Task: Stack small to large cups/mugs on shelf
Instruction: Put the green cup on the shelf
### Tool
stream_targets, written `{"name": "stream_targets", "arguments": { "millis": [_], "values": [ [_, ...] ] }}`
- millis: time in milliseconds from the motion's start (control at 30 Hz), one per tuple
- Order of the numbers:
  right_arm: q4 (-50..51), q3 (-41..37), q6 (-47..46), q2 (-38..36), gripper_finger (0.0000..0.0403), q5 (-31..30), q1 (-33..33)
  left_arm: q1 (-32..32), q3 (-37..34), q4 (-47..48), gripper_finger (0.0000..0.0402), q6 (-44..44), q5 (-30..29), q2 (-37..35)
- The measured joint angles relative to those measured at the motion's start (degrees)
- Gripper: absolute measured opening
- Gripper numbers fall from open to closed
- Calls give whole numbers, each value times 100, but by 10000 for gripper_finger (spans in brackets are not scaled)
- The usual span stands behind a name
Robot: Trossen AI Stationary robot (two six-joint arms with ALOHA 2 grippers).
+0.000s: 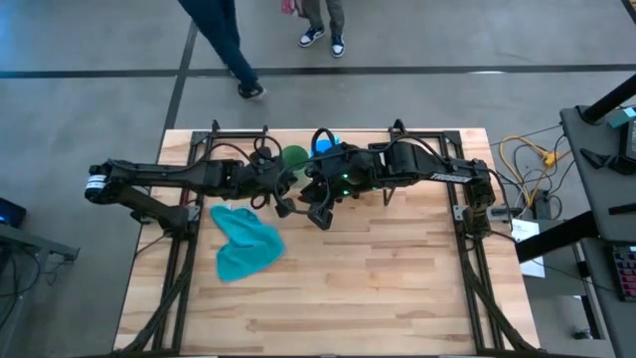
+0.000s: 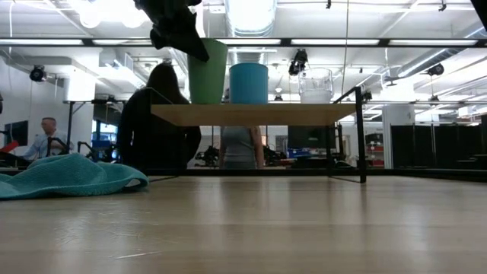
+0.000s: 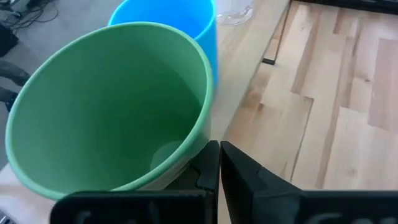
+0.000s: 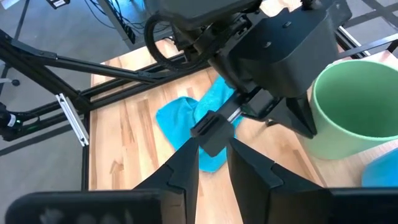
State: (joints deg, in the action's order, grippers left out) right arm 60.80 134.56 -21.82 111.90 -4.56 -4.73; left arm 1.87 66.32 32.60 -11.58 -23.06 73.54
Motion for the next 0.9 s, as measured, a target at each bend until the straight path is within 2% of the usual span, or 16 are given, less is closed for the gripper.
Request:
{"name": "stream_targets", "arguments": {
  "millis": [700, 800, 900],
  "values": [
    [28, 0, 192, 0, 86, 2, 2, 380, 3, 143, 0, 162, 9, -17],
    [28, 0, 238, 0, 88, 2, 2, 378, 54, 140, 0, 156, 228, -43],
    [28, 1, 325, 0, 88, 2, 2, 353, 180, 142, 0, 142, 728, -97]
  ]
}}
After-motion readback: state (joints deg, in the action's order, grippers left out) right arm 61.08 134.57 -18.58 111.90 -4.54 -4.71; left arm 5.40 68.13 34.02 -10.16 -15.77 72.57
